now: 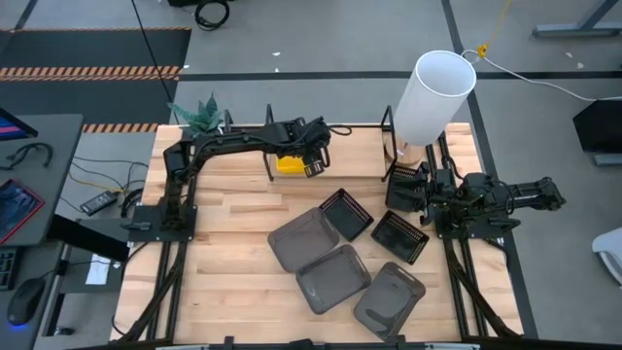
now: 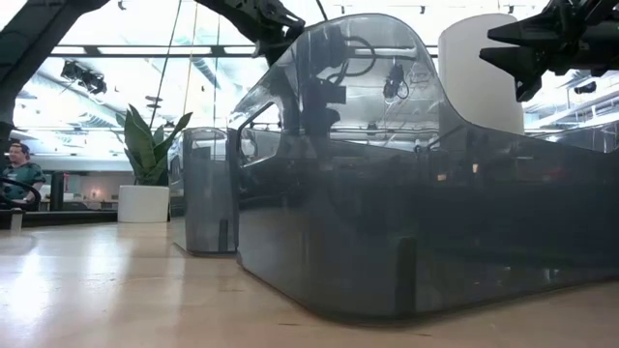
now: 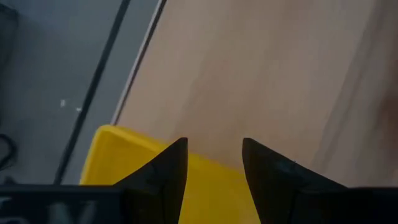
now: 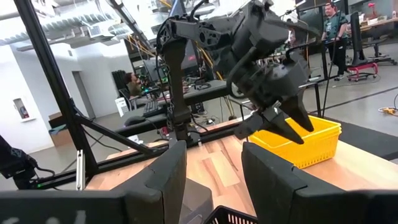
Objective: Stack baskets on shelf by color
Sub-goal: Put the stacked yellow bins on the shelf, then stack the bottom right black bin on the left black bin
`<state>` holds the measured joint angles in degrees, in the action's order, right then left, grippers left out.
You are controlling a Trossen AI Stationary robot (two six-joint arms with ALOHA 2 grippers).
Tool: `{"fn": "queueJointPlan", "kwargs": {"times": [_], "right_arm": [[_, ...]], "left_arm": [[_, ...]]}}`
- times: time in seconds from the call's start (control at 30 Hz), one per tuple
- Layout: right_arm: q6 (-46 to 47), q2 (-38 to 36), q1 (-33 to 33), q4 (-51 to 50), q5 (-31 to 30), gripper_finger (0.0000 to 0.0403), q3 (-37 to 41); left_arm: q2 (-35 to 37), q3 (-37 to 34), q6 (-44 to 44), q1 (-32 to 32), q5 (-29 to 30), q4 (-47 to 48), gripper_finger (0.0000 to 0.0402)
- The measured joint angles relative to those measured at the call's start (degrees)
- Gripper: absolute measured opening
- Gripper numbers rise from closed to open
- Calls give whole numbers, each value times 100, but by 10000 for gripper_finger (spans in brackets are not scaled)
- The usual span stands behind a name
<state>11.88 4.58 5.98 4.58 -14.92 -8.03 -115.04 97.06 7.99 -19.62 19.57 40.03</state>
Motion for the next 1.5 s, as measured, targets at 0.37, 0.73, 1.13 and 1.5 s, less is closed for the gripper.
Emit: {"fn": "queueJointPlan", "kwargs": {"times": [0.37,0.73,1.13,1.5], "right_arm": [[0,0,0,5,2,160,0],[0,0,0,4,2,160,0],[0,0,0,4,3,160,0],[0,0,0,2,2,160,0]], "left_arm": [[-31,0,142,-7,190,380,160],[-31,0,166,-7,332,520,160],[-31,0,296,-337,580,-479,125],[-31,0,319,-899,616,-459,91]]}}
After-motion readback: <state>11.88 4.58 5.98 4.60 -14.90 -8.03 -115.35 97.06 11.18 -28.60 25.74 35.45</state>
